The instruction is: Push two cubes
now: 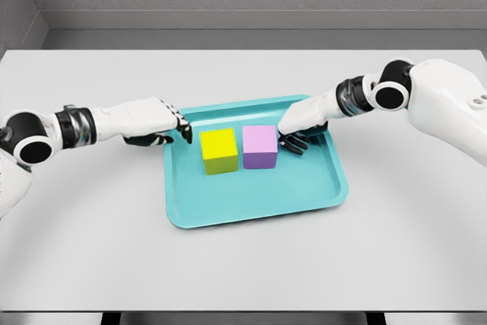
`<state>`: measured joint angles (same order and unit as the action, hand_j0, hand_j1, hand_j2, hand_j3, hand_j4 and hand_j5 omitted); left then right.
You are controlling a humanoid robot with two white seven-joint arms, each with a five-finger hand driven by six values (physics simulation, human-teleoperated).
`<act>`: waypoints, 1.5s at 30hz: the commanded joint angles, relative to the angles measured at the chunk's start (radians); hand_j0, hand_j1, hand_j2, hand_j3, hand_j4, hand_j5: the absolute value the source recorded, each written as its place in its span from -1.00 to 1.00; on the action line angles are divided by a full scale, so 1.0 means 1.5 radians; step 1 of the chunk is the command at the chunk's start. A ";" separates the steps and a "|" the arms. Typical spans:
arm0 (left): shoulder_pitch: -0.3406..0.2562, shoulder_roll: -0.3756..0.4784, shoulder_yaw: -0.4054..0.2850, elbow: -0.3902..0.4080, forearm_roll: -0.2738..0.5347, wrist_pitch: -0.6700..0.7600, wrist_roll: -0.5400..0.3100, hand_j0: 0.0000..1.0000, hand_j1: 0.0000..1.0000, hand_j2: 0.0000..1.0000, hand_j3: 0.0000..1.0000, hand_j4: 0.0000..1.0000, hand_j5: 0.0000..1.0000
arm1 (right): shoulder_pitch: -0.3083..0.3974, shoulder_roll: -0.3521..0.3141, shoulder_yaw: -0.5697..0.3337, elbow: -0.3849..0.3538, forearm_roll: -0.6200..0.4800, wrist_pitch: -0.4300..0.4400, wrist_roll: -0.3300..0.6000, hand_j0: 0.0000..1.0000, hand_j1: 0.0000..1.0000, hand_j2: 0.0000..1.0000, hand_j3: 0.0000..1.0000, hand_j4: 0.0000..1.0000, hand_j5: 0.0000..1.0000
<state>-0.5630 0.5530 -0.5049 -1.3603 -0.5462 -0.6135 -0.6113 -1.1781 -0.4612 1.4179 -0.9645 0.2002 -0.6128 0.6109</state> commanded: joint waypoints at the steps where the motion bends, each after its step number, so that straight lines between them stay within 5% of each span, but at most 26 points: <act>1: 0.000 -0.011 -0.013 0.002 0.001 0.002 0.000 0.10 0.10 0.10 0.10 0.10 0.10 | 0.000 0.001 -0.001 -0.001 -0.004 0.001 0.000 -0.74 -0.74 -0.74 -0.74 -0.74 -0.74; 15: 0.000 -0.041 -0.016 0.013 -0.003 0.002 0.000 0.10 0.10 0.10 0.10 0.10 0.10 | 0.000 0.008 -0.001 0.004 -0.003 0.001 0.000 -0.74 -0.74 -0.74 -0.74 -0.74 -0.74; 26: 0.014 0.005 0.013 -0.019 0.026 0.002 0.000 0.10 0.10 0.10 0.10 0.10 0.10 | -0.009 0.000 -0.002 0.030 0.011 0.001 0.000 -0.74 -0.74 -0.74 -0.74 -0.74 -0.74; 31: 0.027 0.025 0.014 -0.057 0.059 0.002 0.000 0.12 0.12 0.12 0.12 0.12 0.12 | -0.036 -0.029 -0.031 0.031 0.014 0.001 0.000 -0.74 -0.74 -0.74 -0.74 -0.74 -0.74; 36: 0.063 0.051 0.014 -0.124 0.082 0.002 0.000 0.12 0.12 0.12 0.12 0.12 0.12 | -0.049 -0.108 -0.090 0.026 0.014 0.001 0.000 -0.72 -0.72 -0.72 -0.72 -0.72 -0.72; 45: 0.100 0.057 0.020 -0.172 0.093 0.002 0.000 0.12 0.12 0.12 0.12 0.12 0.12 | -0.043 -0.158 -0.083 -0.007 0.014 0.001 0.000 -0.70 -0.70 -0.70 -0.70 -0.70 -0.70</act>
<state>-0.4096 0.6394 -0.4763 -1.6051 -0.4152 -0.6136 -0.6113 -1.2410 -0.6855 1.2874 -0.9588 0.2251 -0.6131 0.6110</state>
